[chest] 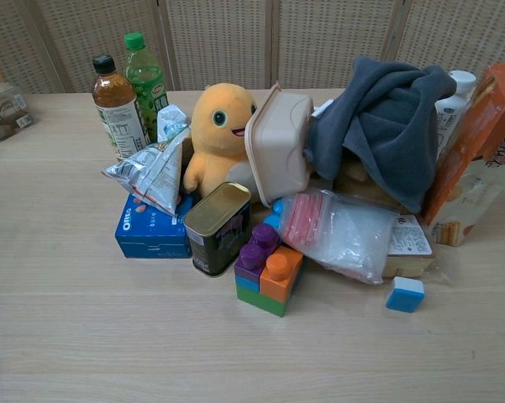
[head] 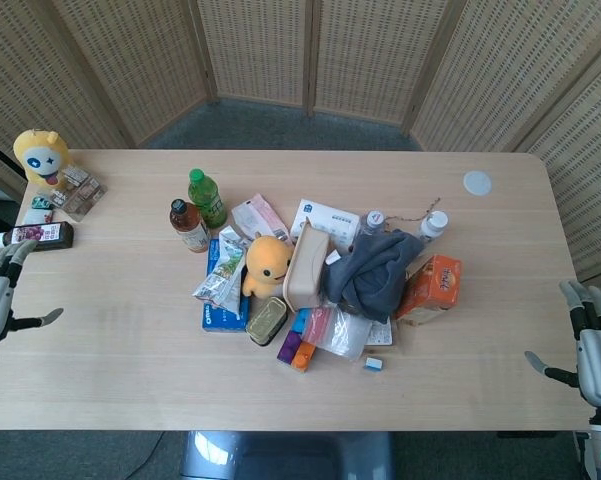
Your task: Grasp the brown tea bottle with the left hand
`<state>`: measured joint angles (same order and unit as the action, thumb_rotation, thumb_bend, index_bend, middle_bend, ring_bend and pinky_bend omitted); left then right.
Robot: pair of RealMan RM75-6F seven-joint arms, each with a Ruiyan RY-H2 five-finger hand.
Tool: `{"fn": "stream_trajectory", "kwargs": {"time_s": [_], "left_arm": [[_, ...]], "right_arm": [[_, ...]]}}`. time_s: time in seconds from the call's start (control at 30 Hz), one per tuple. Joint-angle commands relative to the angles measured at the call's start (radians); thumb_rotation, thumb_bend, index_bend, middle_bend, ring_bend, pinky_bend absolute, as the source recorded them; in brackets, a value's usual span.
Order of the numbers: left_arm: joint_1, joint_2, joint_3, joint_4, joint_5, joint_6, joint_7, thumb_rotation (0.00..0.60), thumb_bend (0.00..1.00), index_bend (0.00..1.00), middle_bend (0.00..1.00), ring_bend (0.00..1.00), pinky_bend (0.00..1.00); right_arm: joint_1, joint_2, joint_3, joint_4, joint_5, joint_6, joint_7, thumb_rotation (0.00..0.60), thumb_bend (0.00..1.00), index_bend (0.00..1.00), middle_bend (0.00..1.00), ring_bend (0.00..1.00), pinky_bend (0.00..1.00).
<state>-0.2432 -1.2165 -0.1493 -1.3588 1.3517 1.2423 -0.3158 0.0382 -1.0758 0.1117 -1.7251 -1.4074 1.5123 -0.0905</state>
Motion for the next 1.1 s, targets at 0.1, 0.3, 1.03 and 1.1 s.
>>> {"fn": "stream_trajectory", "kwargs": {"time_s": [0.1, 0.3, 1.03, 1.1], "left_arm": [[-0.135, -0.18, -0.076, 0.165, 0.025, -0.045, -0.119, 0.6, 0.0, 0.0, 0.0, 0.0, 0.0], [-0.263, -0.337, -0.146, 0.257, -0.059, -0.162, -0.116, 0.6, 0.0, 0.0, 0.0, 0.0, 0.0], [-0.467, -0.592, -0.238, 0.47, -0.253, -0.335, 0.014, 0.6, 0.0, 0.0, 0.0, 0.0, 0.0], [-0.476, -0.605, -0.244, 0.489, -0.256, -0.341, -0.001, 0.6, 0.0, 0.0, 0.0, 0.0, 0.0]], "right_arm": [[0.002, -0.001, 0.002, 0.0, 0.003, -0.003, 0.004, 0.532, 0.0, 0.0, 0.0, 0.0, 0.0], [0.004, 0.002, 0.001, 0.005, 0.009, -0.013, 0.018, 0.531, 0.0, 0.0, 0.0, 0.0, 0.0], [0.0, 0.031, 0.01, -0.004, 0.01, -0.011, 0.095, 0.534, 0.0, 0.0, 0.0, 0.0, 0.0], [0.0, 0.031, 0.011, -0.003, 0.011, -0.011, 0.097, 0.532, 0.0, 0.0, 0.0, 0.0, 0.0]]}}
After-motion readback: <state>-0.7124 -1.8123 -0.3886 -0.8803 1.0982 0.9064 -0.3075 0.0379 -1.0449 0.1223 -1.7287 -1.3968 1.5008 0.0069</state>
